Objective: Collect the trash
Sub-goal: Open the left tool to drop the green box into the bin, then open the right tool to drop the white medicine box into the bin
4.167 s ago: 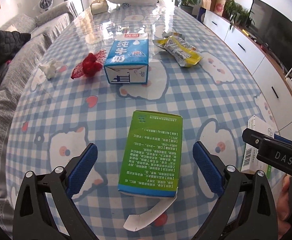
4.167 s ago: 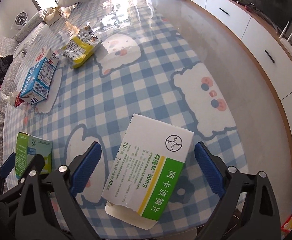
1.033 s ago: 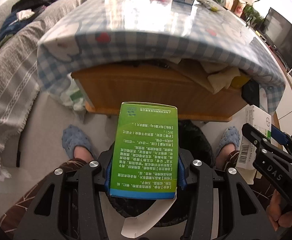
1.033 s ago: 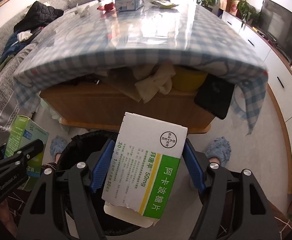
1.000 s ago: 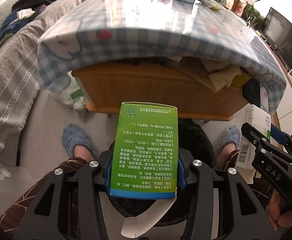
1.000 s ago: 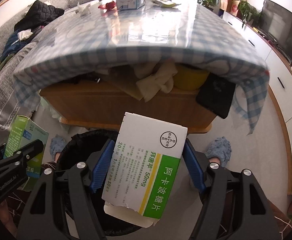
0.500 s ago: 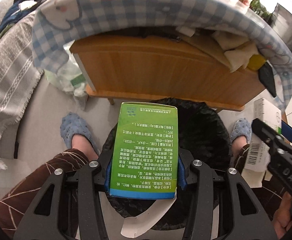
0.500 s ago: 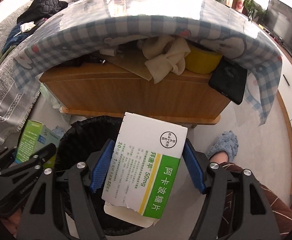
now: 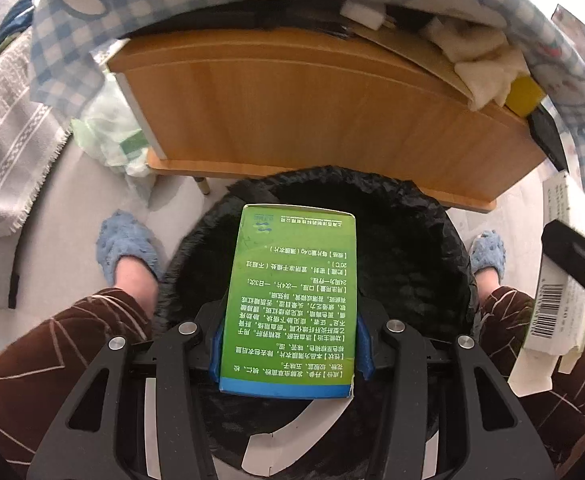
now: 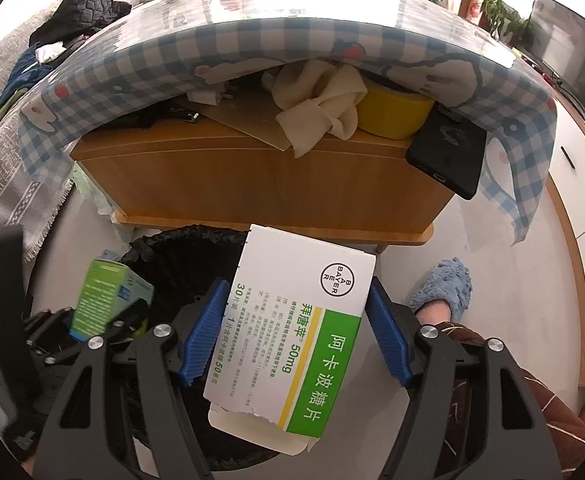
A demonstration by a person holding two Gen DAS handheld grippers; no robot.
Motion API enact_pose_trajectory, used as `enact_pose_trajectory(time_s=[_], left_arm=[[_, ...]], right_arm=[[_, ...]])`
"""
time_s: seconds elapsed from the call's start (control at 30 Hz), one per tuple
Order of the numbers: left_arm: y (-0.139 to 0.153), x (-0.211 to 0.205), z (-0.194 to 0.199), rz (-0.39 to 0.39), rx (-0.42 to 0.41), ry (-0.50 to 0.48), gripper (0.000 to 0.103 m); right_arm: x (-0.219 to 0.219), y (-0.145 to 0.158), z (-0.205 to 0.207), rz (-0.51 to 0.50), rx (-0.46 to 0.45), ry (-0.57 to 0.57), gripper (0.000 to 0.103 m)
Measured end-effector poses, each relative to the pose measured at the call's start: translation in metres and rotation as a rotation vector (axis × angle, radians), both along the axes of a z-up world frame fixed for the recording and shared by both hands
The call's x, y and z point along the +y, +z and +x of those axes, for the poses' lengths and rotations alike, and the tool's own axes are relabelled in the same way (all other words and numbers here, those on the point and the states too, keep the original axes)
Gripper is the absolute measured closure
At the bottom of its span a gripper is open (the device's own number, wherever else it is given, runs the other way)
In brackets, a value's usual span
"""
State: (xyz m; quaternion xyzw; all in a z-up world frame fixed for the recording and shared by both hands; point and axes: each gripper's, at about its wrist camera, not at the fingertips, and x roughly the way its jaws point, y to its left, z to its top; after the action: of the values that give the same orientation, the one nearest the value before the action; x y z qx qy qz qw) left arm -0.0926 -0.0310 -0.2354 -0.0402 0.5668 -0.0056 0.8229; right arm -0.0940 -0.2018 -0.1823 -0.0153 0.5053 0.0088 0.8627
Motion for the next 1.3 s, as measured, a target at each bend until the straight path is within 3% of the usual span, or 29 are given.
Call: enact_pose_trajectory(time_s=[0.33, 0.47, 0.53, 0.63, 0.83, 1.03, 1.3], left_arm=[[-0.037, -0.032, -0.003, 0.006, 0.058, -0.051, 0.056], [-0.04, -0.04, -0.008, 0.011, 0.055, -0.065, 0.055], [-0.035, -0.038, -0.009, 0.013, 0.043, -0.055, 0.053], [-0.022, -0.032, -0.011, 0.031, 0.004, -0.043, 0.029], [0.012, -0.007, -0.019, 0.031, -0.068, -0.058, 0.007], [0.037, 0.023, -0.023, 0.034, -0.102, -0.032, 0.006], [0.036, 0.053, -0.023, 0.041, -0.084, 0.005, 0.006]], right_arm=[[-0.016, 0.002, -0.003, 0.004, 0.002, -0.036, 0.037], [-0.019, 0.001, -0.003, 0.01, 0.006, -0.045, 0.037], [-0.019, 0.001, -0.002, 0.014, 0.006, -0.045, 0.037], [-0.018, 0.002, -0.002, 0.019, 0.001, -0.044, 0.037], [-0.01, 0.004, 0.0, 0.029, -0.005, -0.024, 0.037], [0.005, 0.004, 0.004, 0.038, -0.012, -0.006, 0.036], [0.028, -0.016, 0.009, 0.03, -0.001, 0.003, 0.036]])
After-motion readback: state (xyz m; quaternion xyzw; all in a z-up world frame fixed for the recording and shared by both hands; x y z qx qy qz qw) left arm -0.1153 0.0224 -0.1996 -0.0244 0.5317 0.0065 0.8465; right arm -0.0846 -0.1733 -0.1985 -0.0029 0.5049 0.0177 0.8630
